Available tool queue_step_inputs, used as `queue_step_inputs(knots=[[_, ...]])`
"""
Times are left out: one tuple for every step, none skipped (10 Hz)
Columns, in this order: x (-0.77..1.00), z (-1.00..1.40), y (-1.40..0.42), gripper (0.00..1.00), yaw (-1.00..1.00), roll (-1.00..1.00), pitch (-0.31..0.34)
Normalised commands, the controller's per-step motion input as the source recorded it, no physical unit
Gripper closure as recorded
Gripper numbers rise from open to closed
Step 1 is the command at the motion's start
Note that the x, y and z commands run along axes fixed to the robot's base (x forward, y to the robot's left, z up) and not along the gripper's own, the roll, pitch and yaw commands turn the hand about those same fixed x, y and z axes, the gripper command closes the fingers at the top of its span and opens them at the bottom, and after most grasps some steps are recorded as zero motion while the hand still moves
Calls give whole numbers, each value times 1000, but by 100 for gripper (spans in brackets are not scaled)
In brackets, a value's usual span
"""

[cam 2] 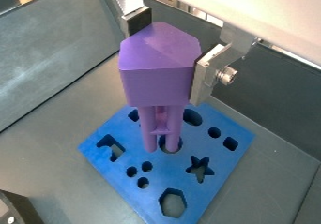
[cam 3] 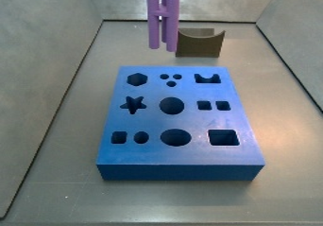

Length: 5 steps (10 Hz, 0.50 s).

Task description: Insert the 3 prong object.

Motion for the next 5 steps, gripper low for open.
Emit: queue_step_inputs(knots=[[-34,0,0,100,0,4,0],[57,-334,237,100,-363,0,0],[29,-509,303,100,-743,19,3],[0,-517,306,100,-751,0,0],[0,-529,440,100,-617,0,0]])
